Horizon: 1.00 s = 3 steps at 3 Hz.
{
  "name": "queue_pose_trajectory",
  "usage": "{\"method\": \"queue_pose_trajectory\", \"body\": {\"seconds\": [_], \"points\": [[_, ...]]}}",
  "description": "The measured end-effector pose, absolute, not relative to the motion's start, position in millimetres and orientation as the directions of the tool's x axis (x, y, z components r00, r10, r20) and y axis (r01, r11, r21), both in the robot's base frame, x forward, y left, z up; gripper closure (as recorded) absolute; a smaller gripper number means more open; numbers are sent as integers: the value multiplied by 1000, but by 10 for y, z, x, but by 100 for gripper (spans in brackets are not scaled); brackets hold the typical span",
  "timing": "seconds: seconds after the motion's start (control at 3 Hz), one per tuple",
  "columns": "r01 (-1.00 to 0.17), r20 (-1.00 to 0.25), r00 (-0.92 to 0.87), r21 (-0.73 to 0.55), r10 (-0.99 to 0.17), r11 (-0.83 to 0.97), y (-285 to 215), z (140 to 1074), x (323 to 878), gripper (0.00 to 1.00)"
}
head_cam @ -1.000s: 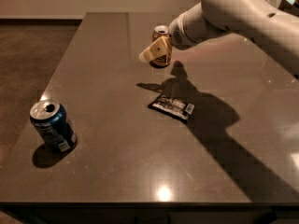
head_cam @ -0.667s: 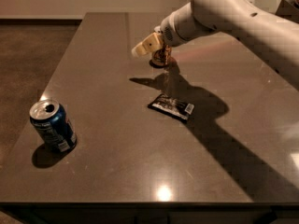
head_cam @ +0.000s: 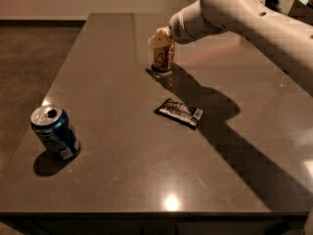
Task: Knock orange can over
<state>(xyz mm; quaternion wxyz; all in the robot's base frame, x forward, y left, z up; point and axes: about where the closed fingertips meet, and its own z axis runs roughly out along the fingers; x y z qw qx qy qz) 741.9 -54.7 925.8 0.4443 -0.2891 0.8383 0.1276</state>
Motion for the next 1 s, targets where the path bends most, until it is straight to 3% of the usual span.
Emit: {"method": "queue_pose_trajectory", "body": {"seconds": [0.33, 0.67, 1.0], "points": [[-599, -822, -429, -52, -375, 799, -563, 9312, 7403, 64], [-639, -788, -417, -100, -453, 762, -483, 9430, 7263, 87], [-689, -703, -391, -204, -594, 696, -342, 9694, 7165, 100]]}}
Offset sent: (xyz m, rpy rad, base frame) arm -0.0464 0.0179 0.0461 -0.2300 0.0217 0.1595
